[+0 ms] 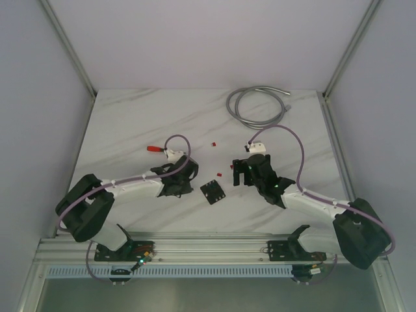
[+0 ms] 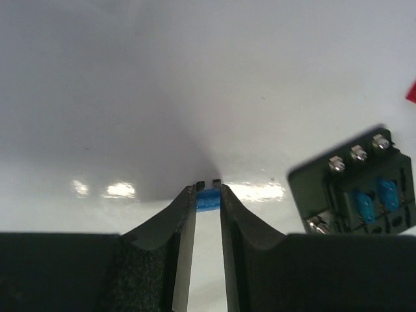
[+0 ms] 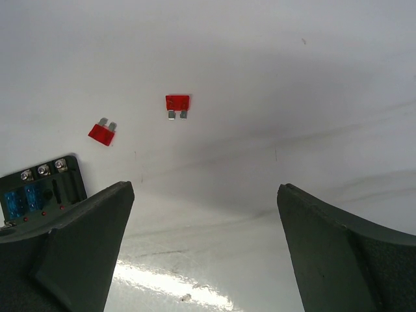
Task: Snap on the fuse box
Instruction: Move the fuse to the center of the board.
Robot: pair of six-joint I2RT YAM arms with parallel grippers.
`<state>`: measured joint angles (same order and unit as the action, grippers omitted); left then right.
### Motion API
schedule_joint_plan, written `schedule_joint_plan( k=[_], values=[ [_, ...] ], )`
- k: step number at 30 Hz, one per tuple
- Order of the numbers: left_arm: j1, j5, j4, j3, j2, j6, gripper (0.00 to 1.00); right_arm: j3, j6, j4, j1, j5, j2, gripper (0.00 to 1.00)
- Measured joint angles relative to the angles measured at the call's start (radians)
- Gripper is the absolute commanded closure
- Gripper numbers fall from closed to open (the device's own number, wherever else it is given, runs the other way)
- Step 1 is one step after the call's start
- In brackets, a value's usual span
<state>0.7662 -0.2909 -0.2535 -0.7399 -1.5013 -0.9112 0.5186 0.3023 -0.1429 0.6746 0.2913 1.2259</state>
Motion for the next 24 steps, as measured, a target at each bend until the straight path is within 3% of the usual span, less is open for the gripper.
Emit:
schedule_joint_plan(
  k=[12, 24],
  values=[
    [0.046, 0.007, -0.072, -0.046, -0.022, -0.031, 0.53, 0.000, 0.000, 0.004, 0.000, 0.000, -0.008, 0.00],
    [0.046, 0.010, -0.119, -0.100, -0.066, -0.023, 0.54, 0.000, 0.000, 0.004, 0.000, 0.000, -0.009, 0.00]
  ],
)
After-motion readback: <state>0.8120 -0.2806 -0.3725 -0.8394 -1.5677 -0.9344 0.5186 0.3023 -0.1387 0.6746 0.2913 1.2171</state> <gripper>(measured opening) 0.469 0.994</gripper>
